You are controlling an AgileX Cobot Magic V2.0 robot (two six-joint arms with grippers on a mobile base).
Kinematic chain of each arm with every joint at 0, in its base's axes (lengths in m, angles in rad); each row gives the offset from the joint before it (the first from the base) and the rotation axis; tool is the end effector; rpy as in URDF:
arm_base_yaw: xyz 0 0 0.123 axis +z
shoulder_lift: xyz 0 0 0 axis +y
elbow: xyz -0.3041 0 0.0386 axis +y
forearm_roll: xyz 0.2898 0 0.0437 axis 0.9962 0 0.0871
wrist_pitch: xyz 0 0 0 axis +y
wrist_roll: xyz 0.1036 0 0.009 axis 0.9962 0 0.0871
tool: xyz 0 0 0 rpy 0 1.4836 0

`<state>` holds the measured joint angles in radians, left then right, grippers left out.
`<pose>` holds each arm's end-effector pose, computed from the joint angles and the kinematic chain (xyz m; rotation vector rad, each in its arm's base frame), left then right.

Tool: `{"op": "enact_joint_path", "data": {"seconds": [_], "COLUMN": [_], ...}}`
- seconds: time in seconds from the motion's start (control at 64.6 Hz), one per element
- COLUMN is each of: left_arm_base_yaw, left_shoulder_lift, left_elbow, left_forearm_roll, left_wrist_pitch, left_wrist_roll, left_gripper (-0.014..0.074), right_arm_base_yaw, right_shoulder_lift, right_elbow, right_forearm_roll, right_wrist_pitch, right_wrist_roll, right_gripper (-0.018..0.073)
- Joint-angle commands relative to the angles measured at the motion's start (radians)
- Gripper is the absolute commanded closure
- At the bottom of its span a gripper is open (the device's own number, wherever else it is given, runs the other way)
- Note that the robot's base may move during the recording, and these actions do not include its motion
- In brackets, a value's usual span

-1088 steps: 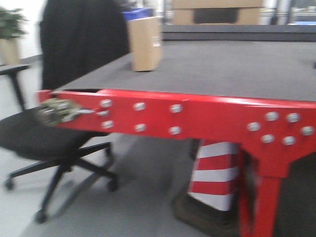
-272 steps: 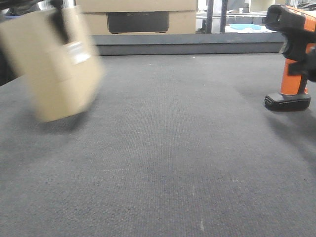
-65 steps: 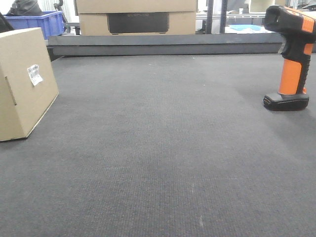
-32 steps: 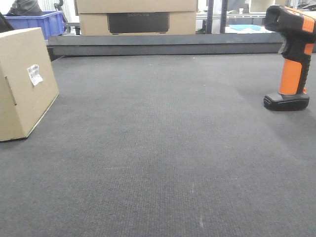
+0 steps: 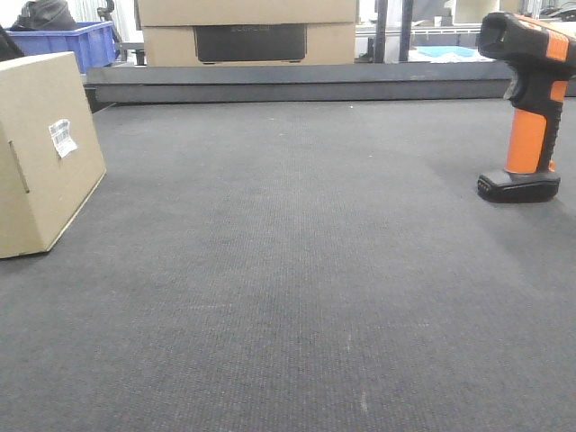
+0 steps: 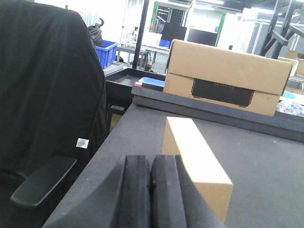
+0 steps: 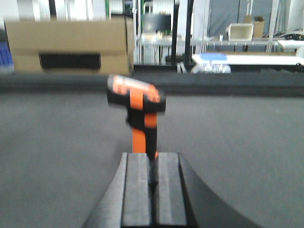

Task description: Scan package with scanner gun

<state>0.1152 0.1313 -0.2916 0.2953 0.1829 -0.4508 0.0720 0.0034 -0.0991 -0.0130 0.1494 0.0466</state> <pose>0.0851 0.0154 0.2979 -0.2478 1.4779 0.0035 0.0841 0.0059 0.2373 -0.0279 1.5376 0.0826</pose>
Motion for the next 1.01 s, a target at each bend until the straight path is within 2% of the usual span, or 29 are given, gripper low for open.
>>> {"op": "enact_joint_path", "data": {"seconds": [0.0,0.124,0.17,0.99], "left_arm_base_yaw": [0.003,0.003,0.003,0.003], "left_shoulder_lift": [-0.007,-0.007,-0.007,-0.007], "left_elbow": [0.000,0.000,0.000,0.000], "left_forearm_roll": [0.000,0.000,0.000,0.000], "left_wrist_pitch": [-0.013,-0.013,-0.013,-0.013], "left_wrist_roll": [-0.003,-0.003,-0.003,-0.003], "left_gripper": [0.0708,0.0708,0.0708,0.0708], "right_arm_base_yaw": [0.001,0.001,0.001,0.001], "right_shoulder_lift": [-0.003,-0.003,-0.003,-0.003], "right_elbow": [0.057,0.099,0.099,0.099], "right_forearm_roll": [0.013,0.028,0.036,0.038], "right_wrist_pitch": [-0.072,-0.162,-0.125,-0.149], "right_wrist_roll": [-0.047,-0.063,-0.063,-0.061], "right_gripper": [0.0721,0.0721,0.0721,0.0721]}}
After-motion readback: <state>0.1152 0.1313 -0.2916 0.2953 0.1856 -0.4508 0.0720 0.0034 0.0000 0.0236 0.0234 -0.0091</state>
